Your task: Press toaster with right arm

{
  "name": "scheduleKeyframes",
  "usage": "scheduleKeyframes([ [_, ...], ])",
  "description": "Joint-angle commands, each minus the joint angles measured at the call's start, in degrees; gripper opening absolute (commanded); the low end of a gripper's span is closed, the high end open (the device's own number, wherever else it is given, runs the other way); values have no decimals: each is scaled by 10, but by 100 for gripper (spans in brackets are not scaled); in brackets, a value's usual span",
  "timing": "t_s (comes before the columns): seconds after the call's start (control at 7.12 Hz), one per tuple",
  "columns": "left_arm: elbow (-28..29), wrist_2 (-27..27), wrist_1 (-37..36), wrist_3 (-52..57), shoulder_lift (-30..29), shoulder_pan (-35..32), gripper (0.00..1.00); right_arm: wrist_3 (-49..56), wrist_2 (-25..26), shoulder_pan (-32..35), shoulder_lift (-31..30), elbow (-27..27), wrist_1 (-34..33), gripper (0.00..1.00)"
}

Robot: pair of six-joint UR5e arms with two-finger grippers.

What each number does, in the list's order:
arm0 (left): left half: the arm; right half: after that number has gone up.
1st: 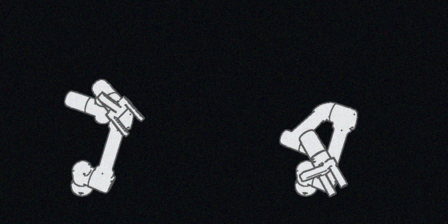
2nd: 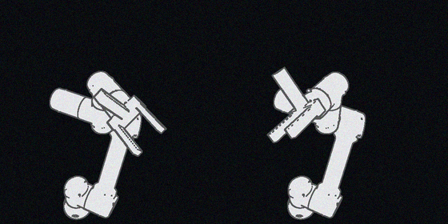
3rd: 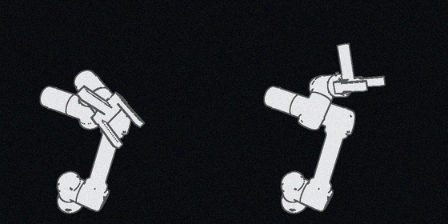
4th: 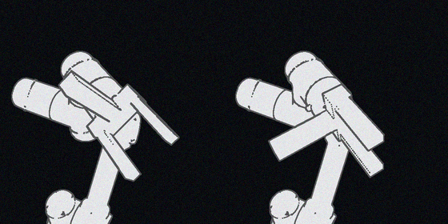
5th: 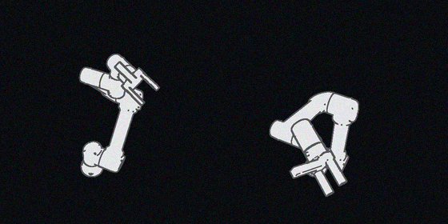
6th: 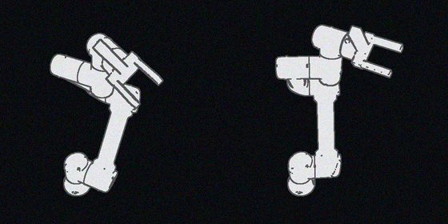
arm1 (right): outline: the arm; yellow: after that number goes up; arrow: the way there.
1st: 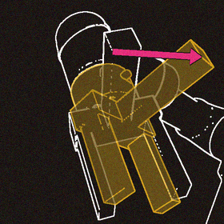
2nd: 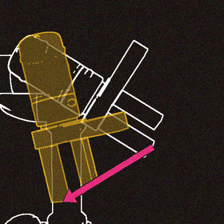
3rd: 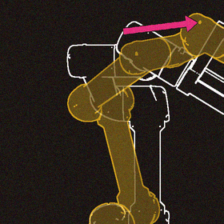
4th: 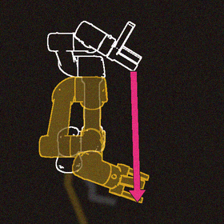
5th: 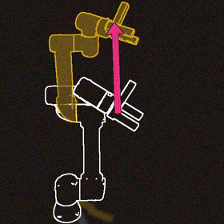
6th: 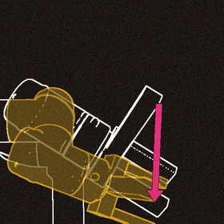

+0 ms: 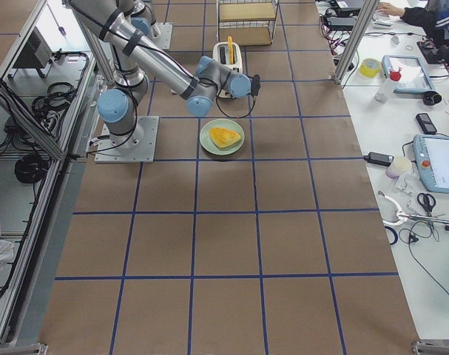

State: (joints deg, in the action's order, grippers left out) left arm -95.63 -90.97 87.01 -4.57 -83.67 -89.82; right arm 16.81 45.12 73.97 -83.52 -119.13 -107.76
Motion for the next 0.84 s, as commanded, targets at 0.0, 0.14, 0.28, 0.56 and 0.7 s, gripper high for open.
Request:
scheduleKeyframes([
  [0.0,0,0,0,0,0,0,100,-111,71,7,-44,62,37,20],
  [0.14,0,-1,0,0,0,0,100,-131,128,20,-49,125,100,29],
  [0.28,0,0,0,0,0,0,100,-137,230,44,-48,201,139,58],
  [0.56,0,0,0,0,0,0,100,-188,353,85,-42,329,213,88],
  [0.7,0,0,0,0,0,0,100,-204,401,103,-43,355,221,94],
])
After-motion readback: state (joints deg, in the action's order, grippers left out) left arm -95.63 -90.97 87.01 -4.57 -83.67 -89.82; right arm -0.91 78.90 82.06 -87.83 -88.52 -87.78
